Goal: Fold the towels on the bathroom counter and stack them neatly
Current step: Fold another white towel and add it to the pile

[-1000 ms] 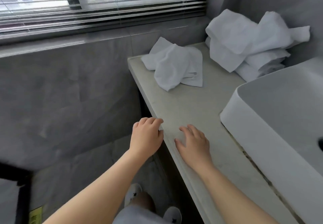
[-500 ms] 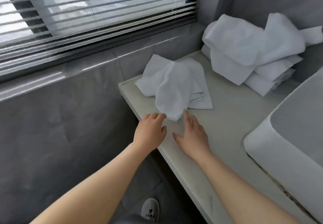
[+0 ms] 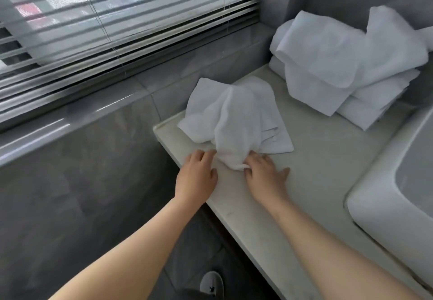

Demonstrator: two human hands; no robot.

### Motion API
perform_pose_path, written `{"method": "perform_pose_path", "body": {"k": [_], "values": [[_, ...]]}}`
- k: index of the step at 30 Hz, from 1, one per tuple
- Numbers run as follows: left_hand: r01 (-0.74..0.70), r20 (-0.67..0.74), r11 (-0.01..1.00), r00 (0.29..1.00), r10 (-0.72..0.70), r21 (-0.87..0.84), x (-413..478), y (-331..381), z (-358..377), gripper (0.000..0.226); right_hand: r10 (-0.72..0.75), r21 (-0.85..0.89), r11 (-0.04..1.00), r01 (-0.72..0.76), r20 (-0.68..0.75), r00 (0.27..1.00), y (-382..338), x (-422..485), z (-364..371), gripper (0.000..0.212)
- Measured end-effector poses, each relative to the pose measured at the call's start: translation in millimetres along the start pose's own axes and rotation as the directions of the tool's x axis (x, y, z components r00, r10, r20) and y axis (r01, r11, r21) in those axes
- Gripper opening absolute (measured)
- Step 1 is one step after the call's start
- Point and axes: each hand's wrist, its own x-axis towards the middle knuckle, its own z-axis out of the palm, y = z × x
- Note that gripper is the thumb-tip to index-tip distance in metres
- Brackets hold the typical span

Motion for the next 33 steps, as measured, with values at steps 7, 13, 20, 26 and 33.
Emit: {"method": "perform_pose_path", "body": {"k": [7,13,20,26,33], "values": [[-0.079,-0.039,0.983,0.995,0.086,0.163,20,0,-5,0.077,0.021,0.390,0.914,0.113,-0.324,0.946,41,-21,-1,0.039],[-0.066,0.183,0.993,0.982,0.047,0.095,28,9,2,0.062,0.118,0.454,0.890,0.046,-0.325,0.938,50,-23,-9,0.016],[0.107,0.126,0.979,0.988,-0.085,-0.175,19,22,-9,0.018,0.110,0.460,0.888,0.013,-0.240,0.964,65,-33,-11,0.020],[0.370,0.263,0.770,0.927,-0.267,-0.519,-20,35,-12,0.011,0.195,0.578,0.815,-0.044,-0.202,0.960,83,-66,-13,0.023],[0.499,0.351,0.502,0.863,-0.364,-0.707,-66,74,-5,0.015,0.166,0.615,0.788,-0.020,-0.182,0.969,116,-117,-15,0.026]]}}
